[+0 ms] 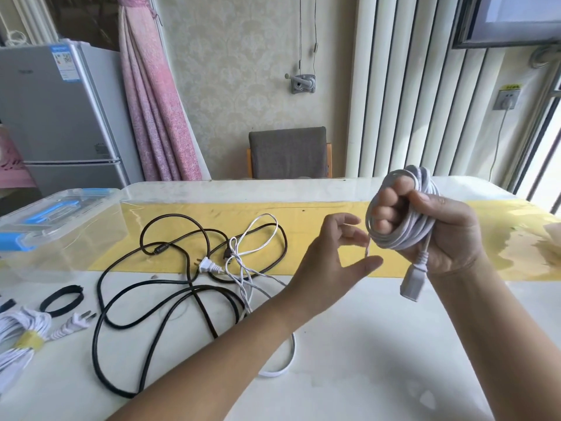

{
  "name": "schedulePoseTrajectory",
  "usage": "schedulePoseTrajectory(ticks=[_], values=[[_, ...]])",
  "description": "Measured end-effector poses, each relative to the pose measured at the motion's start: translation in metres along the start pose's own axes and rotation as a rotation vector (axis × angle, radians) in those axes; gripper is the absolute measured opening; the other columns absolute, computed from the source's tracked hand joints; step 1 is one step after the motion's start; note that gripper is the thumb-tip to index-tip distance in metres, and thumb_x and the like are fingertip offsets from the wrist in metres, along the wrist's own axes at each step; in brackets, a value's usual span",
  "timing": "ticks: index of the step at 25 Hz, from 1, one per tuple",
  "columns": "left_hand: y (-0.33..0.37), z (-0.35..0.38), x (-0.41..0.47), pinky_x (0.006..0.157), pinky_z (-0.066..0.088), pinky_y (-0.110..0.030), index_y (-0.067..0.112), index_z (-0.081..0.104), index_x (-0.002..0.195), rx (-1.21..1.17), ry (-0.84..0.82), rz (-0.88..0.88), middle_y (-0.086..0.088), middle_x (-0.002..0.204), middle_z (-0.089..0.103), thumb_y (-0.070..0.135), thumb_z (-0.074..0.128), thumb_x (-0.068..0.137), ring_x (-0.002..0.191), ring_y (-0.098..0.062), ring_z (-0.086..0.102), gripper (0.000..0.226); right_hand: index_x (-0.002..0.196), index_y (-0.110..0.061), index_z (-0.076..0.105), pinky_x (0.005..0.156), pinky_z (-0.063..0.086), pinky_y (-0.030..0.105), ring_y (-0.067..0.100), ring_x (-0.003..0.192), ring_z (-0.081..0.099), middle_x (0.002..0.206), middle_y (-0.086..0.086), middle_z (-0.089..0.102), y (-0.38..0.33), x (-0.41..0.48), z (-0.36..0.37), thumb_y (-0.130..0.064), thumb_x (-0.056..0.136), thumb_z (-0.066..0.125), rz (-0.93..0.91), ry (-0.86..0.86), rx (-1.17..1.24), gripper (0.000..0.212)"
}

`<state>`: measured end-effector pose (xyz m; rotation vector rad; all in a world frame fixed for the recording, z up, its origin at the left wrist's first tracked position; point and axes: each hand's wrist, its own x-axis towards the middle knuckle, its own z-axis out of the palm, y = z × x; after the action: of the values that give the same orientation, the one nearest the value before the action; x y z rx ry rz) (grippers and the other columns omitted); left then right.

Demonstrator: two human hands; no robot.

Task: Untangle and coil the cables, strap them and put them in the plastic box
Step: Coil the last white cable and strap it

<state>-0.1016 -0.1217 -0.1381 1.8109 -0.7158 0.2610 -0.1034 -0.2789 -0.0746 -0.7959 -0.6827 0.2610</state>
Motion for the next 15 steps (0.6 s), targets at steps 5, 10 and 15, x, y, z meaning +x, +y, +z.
schedulePoseTrajectory(ticks=[5,10,15], values=[[-0.002,-0.019,0.003,0.067,0.047,-0.029,0.019,0.062,0.078,-0.067,-0.148,-0.114,0.005,0.062,0.060,0.023,0.053,0.094,0.057,-0.016,0.057,0.019,0.106,0.001,0.062,0.092,0.048,0.030,0.023,0.103,0.062,0.107,0.014,0.064,-0.003,0.012,0.003,0.000,0.098,0.019,-0.110,0.130,-0.150,0.044],[-0.020,-0.053,0.003,0.076,0.048,-0.017,0.020,0.070,0.086,0.364,-0.037,-0.120,0.010,0.080,0.067,0.004,0.055,0.092,0.080,-0.003,0.064,0.022,0.088,-0.014,0.063,0.076,0.048,0.017,0.010,0.085,0.063,0.085,-0.005,0.065,0.000,0.017,-0.003,-0.003,0.092,0.026,-0.252,0.100,-0.261,0.039],[-0.025,-0.062,0.005,0.051,0.040,-0.008,0.015,0.068,0.078,0.075,0.151,-0.295,0.015,0.065,0.061,-0.007,0.059,0.087,0.050,0.004,0.053,0.025,0.098,-0.006,0.053,0.078,0.048,0.019,0.012,0.088,0.064,0.087,-0.003,0.067,-0.003,0.018,0.000,-0.004,0.091,0.029,-0.307,0.111,-0.305,0.026]])
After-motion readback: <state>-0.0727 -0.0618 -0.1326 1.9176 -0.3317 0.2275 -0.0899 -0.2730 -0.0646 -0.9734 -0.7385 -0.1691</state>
